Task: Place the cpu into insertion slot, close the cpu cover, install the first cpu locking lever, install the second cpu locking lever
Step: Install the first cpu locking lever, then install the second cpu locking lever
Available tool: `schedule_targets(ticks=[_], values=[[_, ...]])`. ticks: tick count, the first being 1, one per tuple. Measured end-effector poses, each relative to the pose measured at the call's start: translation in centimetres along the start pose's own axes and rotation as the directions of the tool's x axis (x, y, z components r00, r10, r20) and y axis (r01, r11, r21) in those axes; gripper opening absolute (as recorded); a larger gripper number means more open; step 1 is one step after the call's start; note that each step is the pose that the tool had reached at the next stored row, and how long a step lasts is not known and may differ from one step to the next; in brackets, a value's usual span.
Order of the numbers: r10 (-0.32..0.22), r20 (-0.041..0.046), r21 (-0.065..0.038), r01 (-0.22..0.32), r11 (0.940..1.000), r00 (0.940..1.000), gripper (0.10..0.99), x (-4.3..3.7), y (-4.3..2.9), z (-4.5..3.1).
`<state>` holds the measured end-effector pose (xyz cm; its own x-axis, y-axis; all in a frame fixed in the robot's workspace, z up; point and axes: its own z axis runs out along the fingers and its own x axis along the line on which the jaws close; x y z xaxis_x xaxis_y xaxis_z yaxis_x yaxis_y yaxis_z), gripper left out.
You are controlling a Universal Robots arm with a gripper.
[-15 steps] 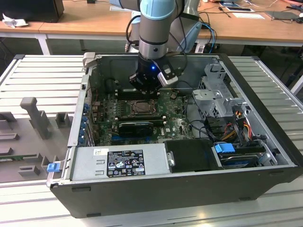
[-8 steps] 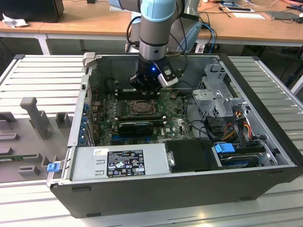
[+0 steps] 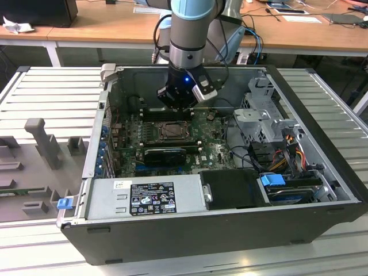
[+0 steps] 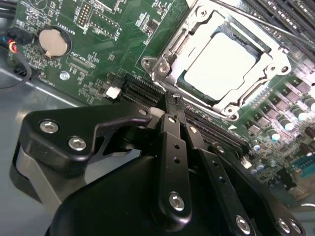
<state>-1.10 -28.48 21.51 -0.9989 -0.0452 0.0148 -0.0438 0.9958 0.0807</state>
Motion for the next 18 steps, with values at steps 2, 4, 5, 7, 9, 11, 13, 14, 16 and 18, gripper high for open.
schedule_targets(ticks=[2,4,5,7,9,11,13,14,16,18], values=[[0.000,-0.0001,0.000,0.000,1.0000,1.0000,0.106,0.00,-0.09,-0.01],[0.000,-0.0001,0.000,0.000,1.0000,1.0000,0.106,0.01,-0.24,-0.03],[0.000,-0.0001,0.000,0.000,1.0000,1.0000,0.106,0.02,-0.32,-0.03],[0.000,-0.0001,0.000,0.000,1.0000,1.0000,0.106,0.02,-0.45,-0.04],[0.000,-0.0001,0.000,0.000,1.0000,1.0000,0.106,0.02,-0.54,-0.05],[0.000,-0.0001,0.000,0.000,1.0000,1.0000,0.106,0.03,-0.63,-0.06],[0.000,-0.0001,0.000,0.000,1.0000,1.0000,0.106,0.04,-0.78,-0.07],[0.000,0.0000,0.000,0.000,1.0000,1.0000,0.106,0.04,-0.82,-0.07],[0.000,-0.0001,0.000,0.000,1.0000,1.0000,0.106,0.05,-1.03,-0.09],[0.000,0.0000,-0.002,0.000,1.0000,1.0000,0.106,0.05,-1.13,-0.23]])
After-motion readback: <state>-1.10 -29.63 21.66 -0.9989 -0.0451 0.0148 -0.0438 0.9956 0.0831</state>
